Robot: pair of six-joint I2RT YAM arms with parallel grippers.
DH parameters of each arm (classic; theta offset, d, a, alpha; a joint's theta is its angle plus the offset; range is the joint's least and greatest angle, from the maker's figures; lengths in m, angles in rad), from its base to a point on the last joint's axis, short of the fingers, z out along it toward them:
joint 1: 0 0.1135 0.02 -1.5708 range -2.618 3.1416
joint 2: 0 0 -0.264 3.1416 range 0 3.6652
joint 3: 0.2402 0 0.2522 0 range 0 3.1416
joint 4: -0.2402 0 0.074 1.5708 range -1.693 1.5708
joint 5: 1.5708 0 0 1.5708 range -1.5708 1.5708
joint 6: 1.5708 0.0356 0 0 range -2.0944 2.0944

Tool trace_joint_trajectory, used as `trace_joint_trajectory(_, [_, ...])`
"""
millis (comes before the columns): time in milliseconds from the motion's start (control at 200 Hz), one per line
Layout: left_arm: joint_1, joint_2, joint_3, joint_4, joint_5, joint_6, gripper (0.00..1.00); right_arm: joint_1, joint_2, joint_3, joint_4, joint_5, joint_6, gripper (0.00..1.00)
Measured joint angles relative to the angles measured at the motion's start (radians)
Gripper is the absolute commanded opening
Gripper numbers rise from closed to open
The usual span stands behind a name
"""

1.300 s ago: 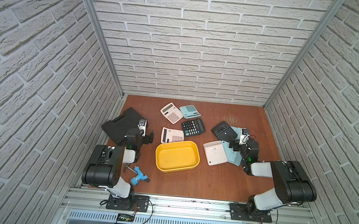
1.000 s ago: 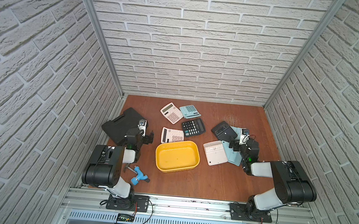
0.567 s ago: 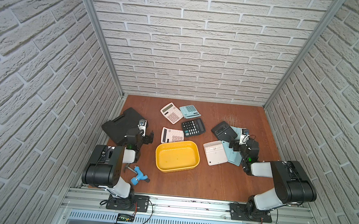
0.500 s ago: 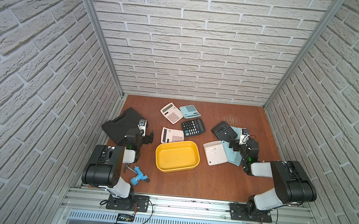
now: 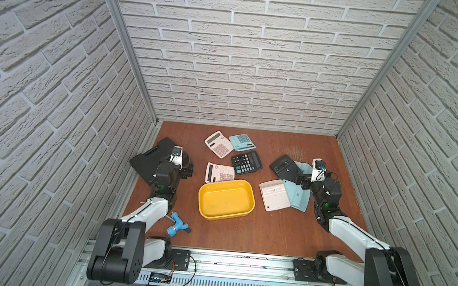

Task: Put the calculator in the storage box
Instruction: Pick up the calculator at the center of the board.

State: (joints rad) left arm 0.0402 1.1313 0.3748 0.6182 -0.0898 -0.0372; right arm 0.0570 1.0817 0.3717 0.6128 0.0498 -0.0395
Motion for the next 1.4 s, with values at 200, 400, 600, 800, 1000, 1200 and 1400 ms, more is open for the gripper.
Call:
trace_joint_trajectory(200, [-0.012,-0.237,0.047,-0.234,-0.018,-0.122,0.98,0.015,-0.323,0.101,-0.318,-0.002,0.117,0.99])
trace_joint_trajectory(400, [-0.014,-0.461,0.088,-0.493,0.082,-0.272,0.98,0.015,-0.57,0.234,-0.652,-0.044,0.27,0.99])
trace_joint_trajectory(600, [-0.013,-0.536,0.08,-0.581,0.171,-0.39,0.98,0.015,-0.629,0.156,-0.76,-0.033,0.411,0.99])
trace_joint_trajectory(800, [-0.013,-0.316,0.084,-0.57,0.275,-0.495,0.98,0.015,-0.52,0.12,-0.811,-0.084,0.474,0.99])
trace_joint_trajectory(1000, [-0.017,-0.027,0.165,-0.591,0.401,-0.533,0.98,0.015,-0.364,0.128,-0.772,-0.204,0.497,0.99])
trace_joint_trajectory(1200, [-0.067,0.127,0.3,-0.643,0.439,-0.504,0.98,0.016,-0.218,0.164,-0.731,-0.334,0.5,0.99])
trace_joint_trajectory(1400, [-0.11,0.248,0.374,-0.716,0.44,-0.468,0.95,0.03,-0.124,0.195,-0.713,-0.405,0.499,0.99])
